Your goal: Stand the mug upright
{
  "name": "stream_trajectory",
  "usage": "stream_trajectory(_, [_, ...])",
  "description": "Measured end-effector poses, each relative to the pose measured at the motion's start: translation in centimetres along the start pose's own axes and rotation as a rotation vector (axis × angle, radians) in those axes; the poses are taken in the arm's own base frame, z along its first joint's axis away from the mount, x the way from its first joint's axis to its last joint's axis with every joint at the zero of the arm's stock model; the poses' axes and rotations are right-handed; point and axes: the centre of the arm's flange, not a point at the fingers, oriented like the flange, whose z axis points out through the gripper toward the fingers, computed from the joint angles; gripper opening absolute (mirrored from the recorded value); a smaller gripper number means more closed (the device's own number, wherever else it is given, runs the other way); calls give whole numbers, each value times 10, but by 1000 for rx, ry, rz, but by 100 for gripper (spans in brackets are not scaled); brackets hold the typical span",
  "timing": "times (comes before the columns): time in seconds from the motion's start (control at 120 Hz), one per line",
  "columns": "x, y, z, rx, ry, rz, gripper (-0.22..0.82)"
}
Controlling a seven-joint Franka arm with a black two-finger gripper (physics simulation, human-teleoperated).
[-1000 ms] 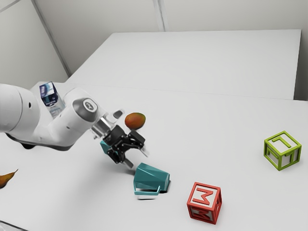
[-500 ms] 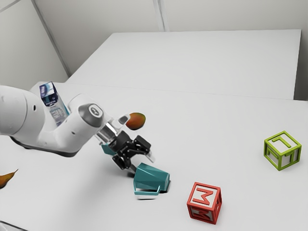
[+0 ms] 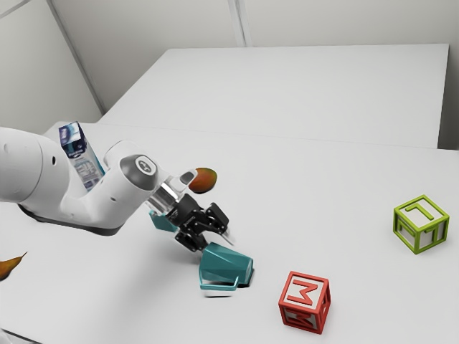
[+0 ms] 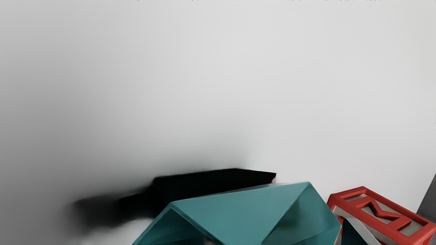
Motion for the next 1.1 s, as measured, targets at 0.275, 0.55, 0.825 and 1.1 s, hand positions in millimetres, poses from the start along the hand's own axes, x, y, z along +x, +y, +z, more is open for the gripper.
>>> stream_trajectory(0.275, [-1,6,2,-9,2,6,5])
stream_trajectory(0.55, [-5,18,3,-27,6,15,-12])
stream_trajectory(0.825, [-17,49,1,-45,7,78,-18])
stream_trajectory(1.1, [-16,53,-16,5,28,135,-18])
